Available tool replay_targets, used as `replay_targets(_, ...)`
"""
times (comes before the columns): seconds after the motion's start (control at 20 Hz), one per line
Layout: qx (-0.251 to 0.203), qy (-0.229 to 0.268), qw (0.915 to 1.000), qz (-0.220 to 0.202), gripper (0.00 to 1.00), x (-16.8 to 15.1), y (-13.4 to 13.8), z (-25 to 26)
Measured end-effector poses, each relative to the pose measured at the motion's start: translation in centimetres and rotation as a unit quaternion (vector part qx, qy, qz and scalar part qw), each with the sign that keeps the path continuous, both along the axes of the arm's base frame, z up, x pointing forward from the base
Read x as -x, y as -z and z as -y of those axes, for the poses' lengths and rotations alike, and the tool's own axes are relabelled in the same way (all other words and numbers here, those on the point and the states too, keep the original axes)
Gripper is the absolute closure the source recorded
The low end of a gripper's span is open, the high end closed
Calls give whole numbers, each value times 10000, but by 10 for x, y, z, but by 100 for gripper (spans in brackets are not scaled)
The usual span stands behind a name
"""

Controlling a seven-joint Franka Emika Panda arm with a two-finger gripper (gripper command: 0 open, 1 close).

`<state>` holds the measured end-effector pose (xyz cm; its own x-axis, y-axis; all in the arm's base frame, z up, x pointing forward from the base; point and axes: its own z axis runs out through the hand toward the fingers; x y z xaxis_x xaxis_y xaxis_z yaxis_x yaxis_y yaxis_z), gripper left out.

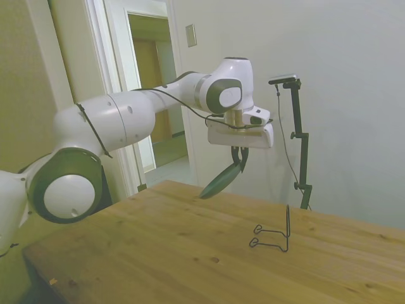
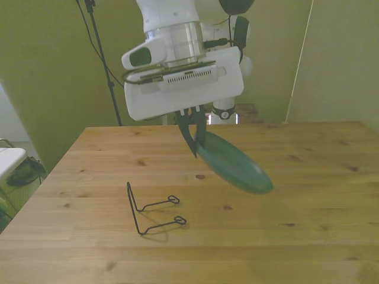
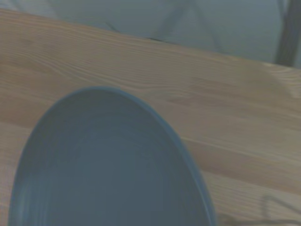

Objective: Unload the plate

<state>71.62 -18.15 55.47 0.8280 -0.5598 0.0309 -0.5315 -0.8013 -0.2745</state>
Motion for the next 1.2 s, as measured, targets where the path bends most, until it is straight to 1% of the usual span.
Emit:
replay_targets(0.15,-766,-114,9968,-195,100,-14,43,0)
replay_targets(0.25,-1137,-193,9927,-351,100,-25,79,-3)
replay_targets(0.3,-1246,-215,9911,-426,100,-30,98,-6)
replay_targets(0.4,-1378,-250,9885,-579,100,-39,131,-14)
replay_targets(0.5,-1425,-242,9869,-718,100,-45,156,-22)
replay_targets(0.7,-1373,-172,9861,-921,100,-48,185,-23)
replay_targets(0.8,-1300,-167,9861,-1019,100,-47,194,-22)
replay_targets(0.85,-1262,-177,9860,-1077,0,-46,195,-21)
replay_targets(1.2,-1123,-180,9870,-1139,0,-44,195,-19)
